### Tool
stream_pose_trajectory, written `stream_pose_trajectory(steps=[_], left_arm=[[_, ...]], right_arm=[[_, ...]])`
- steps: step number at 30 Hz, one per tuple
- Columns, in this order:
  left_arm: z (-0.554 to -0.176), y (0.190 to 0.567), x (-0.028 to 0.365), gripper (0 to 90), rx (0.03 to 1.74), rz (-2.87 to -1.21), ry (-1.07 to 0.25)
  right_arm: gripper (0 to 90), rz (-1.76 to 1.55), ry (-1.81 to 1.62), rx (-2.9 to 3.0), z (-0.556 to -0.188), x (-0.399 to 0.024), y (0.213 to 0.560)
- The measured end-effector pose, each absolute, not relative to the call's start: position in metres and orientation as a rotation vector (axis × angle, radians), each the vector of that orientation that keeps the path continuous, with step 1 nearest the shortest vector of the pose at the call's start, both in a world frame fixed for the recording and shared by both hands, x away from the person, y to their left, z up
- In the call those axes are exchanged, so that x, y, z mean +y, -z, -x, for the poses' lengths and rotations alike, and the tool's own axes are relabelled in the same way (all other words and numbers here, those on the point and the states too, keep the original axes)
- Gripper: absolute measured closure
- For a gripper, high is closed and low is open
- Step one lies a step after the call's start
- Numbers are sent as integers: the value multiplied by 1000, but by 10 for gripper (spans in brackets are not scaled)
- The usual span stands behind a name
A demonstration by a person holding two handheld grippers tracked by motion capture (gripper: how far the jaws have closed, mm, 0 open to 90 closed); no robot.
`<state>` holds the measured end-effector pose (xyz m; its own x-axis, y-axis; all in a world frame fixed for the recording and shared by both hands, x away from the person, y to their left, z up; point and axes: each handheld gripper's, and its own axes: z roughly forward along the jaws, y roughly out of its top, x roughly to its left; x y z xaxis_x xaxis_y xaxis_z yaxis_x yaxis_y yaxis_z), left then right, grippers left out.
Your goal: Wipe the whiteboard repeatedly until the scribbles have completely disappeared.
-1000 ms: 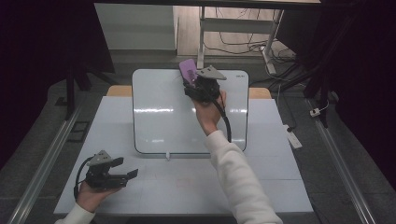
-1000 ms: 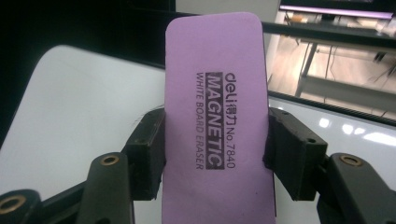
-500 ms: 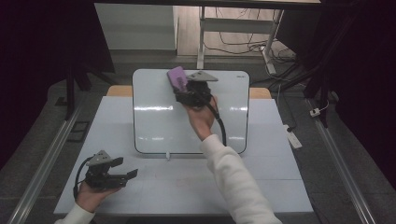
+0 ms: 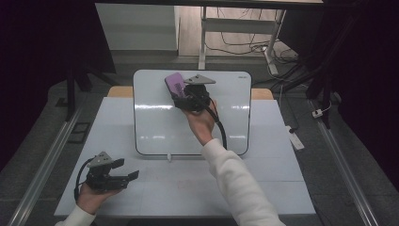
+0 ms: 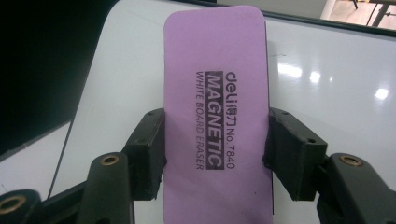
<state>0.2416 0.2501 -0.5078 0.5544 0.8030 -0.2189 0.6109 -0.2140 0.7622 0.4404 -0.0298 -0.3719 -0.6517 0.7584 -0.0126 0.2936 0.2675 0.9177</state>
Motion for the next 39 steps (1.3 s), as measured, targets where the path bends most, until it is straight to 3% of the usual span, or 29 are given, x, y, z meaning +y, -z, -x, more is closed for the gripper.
stream_pose_trajectory(steps=[12,19,25,39], left_arm=[[-242,507,249,188,1140,-1931,-284],[-243,508,247,188,1143,-1935,-280],[-243,508,247,188,1142,-1937,-281],[-241,507,250,188,1145,-1922,-288]], right_arm=[[412,-1116,-1308,1913,-445,-118,364],[412,-1136,-1302,1881,-442,-136,367],[412,-1137,-1317,1873,-443,-126,368],[412,-930,-1318,2058,-437,-44,376]])
